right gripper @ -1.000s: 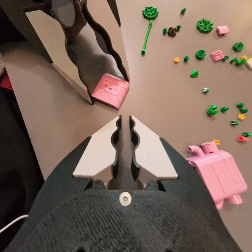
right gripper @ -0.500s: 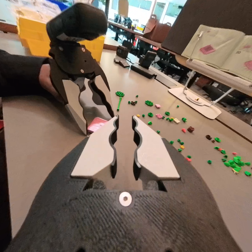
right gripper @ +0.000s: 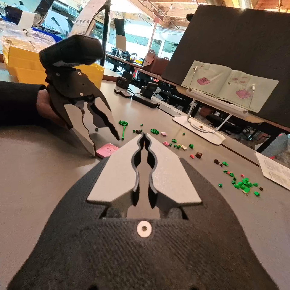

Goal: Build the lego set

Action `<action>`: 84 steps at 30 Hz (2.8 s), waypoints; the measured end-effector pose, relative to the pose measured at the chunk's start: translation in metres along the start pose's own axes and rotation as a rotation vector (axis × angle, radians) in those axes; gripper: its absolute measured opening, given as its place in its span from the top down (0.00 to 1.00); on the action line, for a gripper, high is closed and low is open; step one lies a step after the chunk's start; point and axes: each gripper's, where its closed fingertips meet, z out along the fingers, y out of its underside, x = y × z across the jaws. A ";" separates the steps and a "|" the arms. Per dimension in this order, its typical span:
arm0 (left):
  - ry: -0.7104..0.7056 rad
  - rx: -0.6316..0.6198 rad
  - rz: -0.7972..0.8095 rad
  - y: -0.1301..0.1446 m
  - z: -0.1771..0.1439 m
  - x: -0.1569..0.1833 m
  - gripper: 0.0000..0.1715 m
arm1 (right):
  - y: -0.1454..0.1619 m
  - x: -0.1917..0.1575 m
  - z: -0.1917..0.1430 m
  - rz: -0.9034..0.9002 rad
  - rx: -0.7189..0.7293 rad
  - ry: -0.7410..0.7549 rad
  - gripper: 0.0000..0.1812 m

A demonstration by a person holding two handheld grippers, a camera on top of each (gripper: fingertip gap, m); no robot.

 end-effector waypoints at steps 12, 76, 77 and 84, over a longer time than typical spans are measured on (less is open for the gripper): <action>-0.002 0.013 0.050 0.002 -0.005 0.003 0.69 | 0.010 0.053 -0.027 0.154 -0.003 0.098 0.93; 0.206 -0.020 -0.077 0.005 -0.010 0.033 0.67 | 0.088 0.090 -0.037 0.534 -0.422 0.018 0.63; 0.294 -0.021 -0.072 0.004 -0.015 0.046 0.69 | 0.088 0.090 -0.037 0.535 -0.422 0.017 0.63; 0.265 0.066 -0.059 -0.016 -0.009 0.047 0.63 | 0.090 0.090 -0.037 0.556 -0.431 0.007 0.64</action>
